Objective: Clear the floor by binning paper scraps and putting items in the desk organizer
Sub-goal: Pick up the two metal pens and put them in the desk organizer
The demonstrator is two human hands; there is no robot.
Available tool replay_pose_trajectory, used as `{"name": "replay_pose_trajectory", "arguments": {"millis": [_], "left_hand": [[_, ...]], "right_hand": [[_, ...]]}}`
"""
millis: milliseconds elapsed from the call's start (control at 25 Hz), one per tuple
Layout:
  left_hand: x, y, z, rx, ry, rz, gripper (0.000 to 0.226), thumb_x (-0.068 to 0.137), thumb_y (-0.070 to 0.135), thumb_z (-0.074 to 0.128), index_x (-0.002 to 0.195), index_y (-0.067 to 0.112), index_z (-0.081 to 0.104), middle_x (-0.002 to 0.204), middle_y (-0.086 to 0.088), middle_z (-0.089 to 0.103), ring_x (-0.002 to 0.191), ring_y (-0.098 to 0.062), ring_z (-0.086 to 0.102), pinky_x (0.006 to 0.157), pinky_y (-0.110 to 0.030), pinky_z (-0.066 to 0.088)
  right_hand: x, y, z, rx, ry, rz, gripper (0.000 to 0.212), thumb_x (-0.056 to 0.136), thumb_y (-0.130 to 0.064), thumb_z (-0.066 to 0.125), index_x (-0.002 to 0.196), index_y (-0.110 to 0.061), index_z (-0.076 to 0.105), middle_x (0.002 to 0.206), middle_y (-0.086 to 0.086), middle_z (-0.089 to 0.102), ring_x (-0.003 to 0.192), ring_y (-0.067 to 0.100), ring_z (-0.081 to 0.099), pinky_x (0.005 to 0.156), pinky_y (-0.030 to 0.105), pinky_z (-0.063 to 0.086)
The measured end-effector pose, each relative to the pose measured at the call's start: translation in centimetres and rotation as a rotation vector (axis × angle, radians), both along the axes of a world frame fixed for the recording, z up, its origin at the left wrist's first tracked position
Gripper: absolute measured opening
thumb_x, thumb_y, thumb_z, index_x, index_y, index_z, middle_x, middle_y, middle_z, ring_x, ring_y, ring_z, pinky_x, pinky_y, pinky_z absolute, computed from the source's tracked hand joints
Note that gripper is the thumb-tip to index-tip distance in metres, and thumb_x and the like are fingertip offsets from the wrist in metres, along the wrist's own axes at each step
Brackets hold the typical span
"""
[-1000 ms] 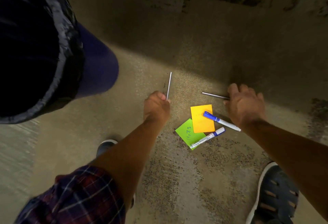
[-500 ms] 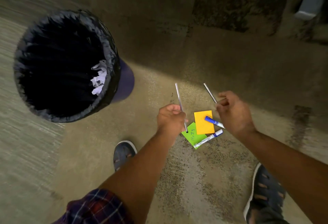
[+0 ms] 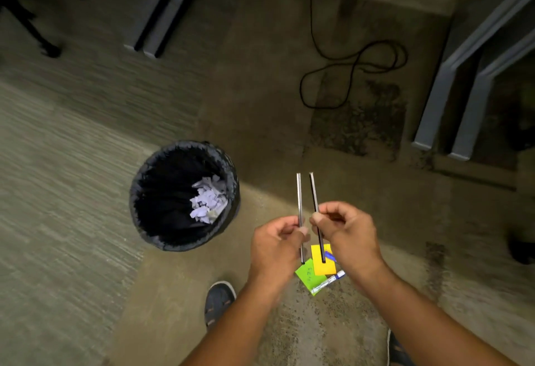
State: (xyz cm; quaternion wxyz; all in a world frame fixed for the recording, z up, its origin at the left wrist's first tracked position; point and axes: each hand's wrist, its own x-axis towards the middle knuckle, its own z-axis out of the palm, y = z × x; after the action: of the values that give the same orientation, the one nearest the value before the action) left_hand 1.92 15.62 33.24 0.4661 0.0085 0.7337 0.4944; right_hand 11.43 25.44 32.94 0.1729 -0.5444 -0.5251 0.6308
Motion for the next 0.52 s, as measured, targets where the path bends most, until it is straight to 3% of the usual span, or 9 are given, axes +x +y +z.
{"name": "replay_pose_trajectory", "arguments": {"millis": [120,280,400,520], "left_hand": [[-2.0,-0.1,6.8,0.049,0.026,-0.032,0.019,0.079,0.021,0.075,0.092,0.033,0.083,0.088,-0.005,0.083,0.077,-0.018,0.074,0.073,-0.046,0.065],[-5.8,-0.3,15.8,0.121,0.105,-0.126,0.025,0.082,0.021,0.073,0.102,0.031,0.084,0.093,-0.002,0.084,0.08,-0.013,0.073,0.085,-0.056,0.064],[-9.4,-0.3,22.6,0.13,0.155,-0.16,0.027,0.081,0.024,0.071,0.103,0.032,0.084,0.093,-0.002,0.084,0.085,-0.016,0.075,0.089,-0.055,0.063],[-13.0,-0.9,28.8,0.173,0.209,-0.212,0.027,0.083,0.019,0.073,0.1,0.037,0.084,0.09,0.0,0.084,0.084,-0.015,0.077,0.083,-0.049,0.064]], "right_hand": [[-2.2,0.3,6.6,0.102,-0.019,0.052,0.025,0.086,-0.003,0.079,0.081,-0.027,0.075,0.072,-0.01,0.077,0.066,0.001,0.067,0.065,0.011,0.052],[-5.8,0.5,15.7,0.182,0.01,0.12,0.021,0.084,-0.004,0.08,0.081,-0.025,0.078,0.079,-0.013,0.079,0.068,-0.001,0.071,0.065,0.013,0.054],[-8.8,0.4,22.5,0.262,0.013,0.173,0.019,0.083,-0.006,0.082,0.082,-0.025,0.079,0.081,-0.017,0.078,0.072,0.0,0.072,0.066,0.011,0.053],[-11.8,-0.4,29.1,0.272,0.022,0.149,0.015,0.085,-0.012,0.082,0.085,-0.026,0.08,0.083,-0.017,0.079,0.078,0.0,0.073,0.067,0.012,0.054]]}}
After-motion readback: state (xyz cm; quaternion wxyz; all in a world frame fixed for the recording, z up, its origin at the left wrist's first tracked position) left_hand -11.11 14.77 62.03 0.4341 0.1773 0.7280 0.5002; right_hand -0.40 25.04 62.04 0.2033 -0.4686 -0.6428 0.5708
